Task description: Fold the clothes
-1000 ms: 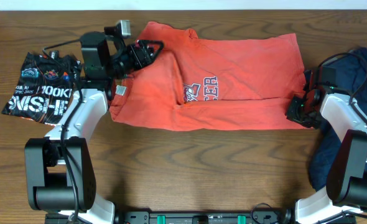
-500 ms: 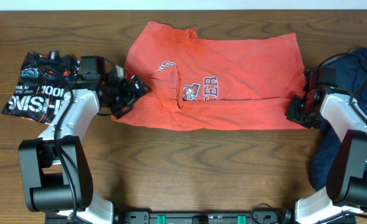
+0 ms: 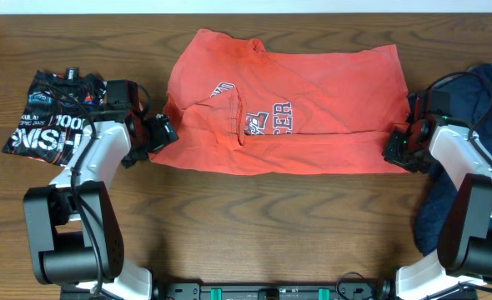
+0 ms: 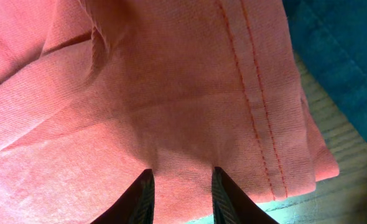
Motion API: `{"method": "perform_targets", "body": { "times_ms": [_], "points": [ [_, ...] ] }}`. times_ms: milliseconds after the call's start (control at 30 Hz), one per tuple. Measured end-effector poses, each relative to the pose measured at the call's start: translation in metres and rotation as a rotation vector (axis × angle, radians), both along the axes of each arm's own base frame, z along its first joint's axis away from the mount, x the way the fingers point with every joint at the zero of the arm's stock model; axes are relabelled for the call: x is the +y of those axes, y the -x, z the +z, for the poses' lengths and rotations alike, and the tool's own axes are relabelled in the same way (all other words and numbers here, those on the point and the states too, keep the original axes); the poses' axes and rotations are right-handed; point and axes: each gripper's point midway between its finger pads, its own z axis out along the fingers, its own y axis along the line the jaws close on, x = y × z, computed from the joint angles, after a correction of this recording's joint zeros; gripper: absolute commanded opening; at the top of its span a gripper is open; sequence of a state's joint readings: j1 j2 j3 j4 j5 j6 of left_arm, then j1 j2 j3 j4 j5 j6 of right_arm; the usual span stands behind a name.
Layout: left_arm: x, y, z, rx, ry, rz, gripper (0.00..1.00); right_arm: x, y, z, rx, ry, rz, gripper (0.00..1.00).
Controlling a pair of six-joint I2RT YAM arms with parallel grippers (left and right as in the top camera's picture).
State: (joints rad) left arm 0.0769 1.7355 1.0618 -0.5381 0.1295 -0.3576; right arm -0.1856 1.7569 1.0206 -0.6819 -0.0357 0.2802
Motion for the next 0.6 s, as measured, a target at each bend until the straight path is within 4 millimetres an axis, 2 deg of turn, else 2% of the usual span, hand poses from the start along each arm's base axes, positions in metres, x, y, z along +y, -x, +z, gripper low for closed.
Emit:
{"method": "perform_targets", "body": {
  "times_ms": [133,200,267,300,400,433,500,567,600],
  "points": [
    [0.002,-0.008,0.001,-0.032,-0.008,0.002,0.95,0.0,0.001,0.0,0.006,-0.001,0.0,0.29],
    [0.001,-0.009,-0.001,-0.03,-0.007,0.001,0.88,0.0,0.002,0.0,0.008,-0.001,0.0,0.29],
    [0.001,-0.007,-0.007,-0.015,-0.005,0.002,0.74,0.001,0.002,0.0,0.009,-0.002,0.0,0.29],
    [0.001,-0.006,-0.01,-0.004,-0.003,0.0,0.71,0.0,0.002,0.0,0.009,-0.002,0.0,0.29],
    [0.0,-0.003,-0.02,0.026,-0.003,-0.014,0.66,0.001,0.002,0.0,0.009,-0.002,0.0,0.29],
    [0.0,-0.002,-0.023,0.032,0.0,-0.014,0.6,0.0,0.002,0.0,0.009,-0.002,0.0,0.29],
    [0.0,-0.001,-0.026,0.044,0.003,-0.01,0.35,0.0,0.002,0.0,0.009,-0.002,0.0,0.29],
    [0.0,0.001,-0.028,0.053,0.002,-0.018,0.06,0.0,0.003,0.0,0.01,-0.002,0.0,0.29],
    [0.0,0.002,-0.028,0.058,0.003,-0.013,0.06,0.001,0.003,0.0,0.012,-0.002,0.0,0.29]
  ]
}}
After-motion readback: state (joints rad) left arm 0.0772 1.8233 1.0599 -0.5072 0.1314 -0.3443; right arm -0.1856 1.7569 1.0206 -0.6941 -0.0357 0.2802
